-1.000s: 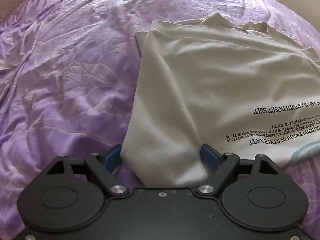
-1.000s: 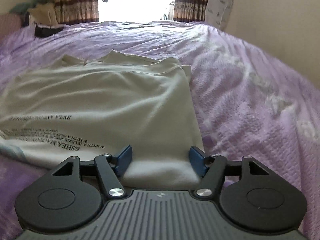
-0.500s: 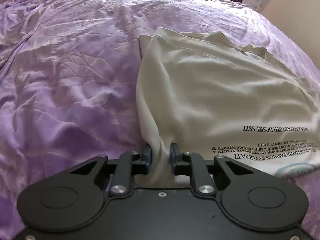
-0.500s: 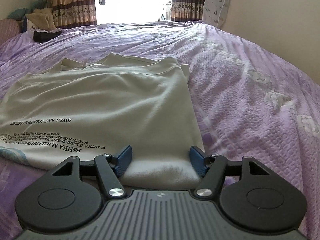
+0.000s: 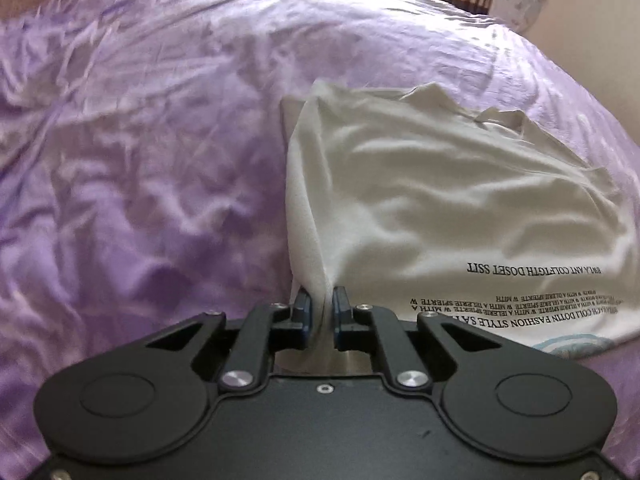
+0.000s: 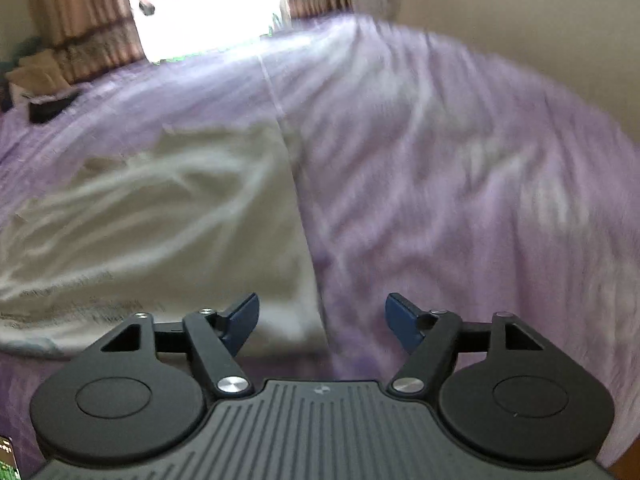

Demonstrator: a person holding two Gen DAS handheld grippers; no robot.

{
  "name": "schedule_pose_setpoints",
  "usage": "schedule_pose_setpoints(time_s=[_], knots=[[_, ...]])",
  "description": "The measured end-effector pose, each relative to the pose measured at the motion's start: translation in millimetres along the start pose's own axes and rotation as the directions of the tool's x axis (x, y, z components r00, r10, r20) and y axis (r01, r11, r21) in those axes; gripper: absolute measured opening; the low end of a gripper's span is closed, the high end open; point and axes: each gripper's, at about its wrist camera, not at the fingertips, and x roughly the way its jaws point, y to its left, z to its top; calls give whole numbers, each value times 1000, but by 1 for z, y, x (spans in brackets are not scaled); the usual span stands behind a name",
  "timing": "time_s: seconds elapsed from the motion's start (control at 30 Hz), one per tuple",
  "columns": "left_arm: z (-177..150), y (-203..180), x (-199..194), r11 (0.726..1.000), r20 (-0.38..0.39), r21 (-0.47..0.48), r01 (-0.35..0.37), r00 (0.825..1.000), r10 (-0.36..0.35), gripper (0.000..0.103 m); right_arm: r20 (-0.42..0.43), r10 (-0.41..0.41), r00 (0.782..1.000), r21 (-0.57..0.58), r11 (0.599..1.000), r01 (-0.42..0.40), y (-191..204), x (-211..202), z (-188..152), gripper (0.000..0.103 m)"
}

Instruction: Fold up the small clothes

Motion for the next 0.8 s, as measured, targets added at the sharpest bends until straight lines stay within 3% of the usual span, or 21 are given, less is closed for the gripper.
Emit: schedule_pose_setpoints(time_s=[0.1,0.2,0.37,0.47,0.53,0.57,0.67,0.73,0.8], knots=[[1,7,-1,999,-4,-29,20,1000,-20,9,28,57,998,-5,998,-57,7,4,-1,58],[2,8,-1,998,-9,-57,16,1000,-17,9,30,32,999,-41,999,-31,21,11,2,6],[12,18,-21,986,25,-154,58,998,-54,8,119,73,990,60,995,-80,11,-19,9,4],[24,9,-50,990,91,-144,9,996,4,7,251,91,964,187,972,-141,-5,-54,19,3],[30,1,-66,995,145,-100,-22,989,36,7,269,134,954,185,965,-188,-4,-70,27,2],[32,0,-70,995,150,-94,-39,987,53,7,269,126,955,162,971,-174,0,-74,29,2],[27,4,-55,993,86,-106,-46,995,55,7,214,63,975,137,986,-94,6,-69,26,2],[14,5,-27,993,2,-97,-68,998,69,8,79,-45,996,149,988,33,2,-38,14,3],[-4,8,-1,991,-82,-109,-82,994,74,10,-43,-89,995,142,985,94,-2,-4,-5,4]])
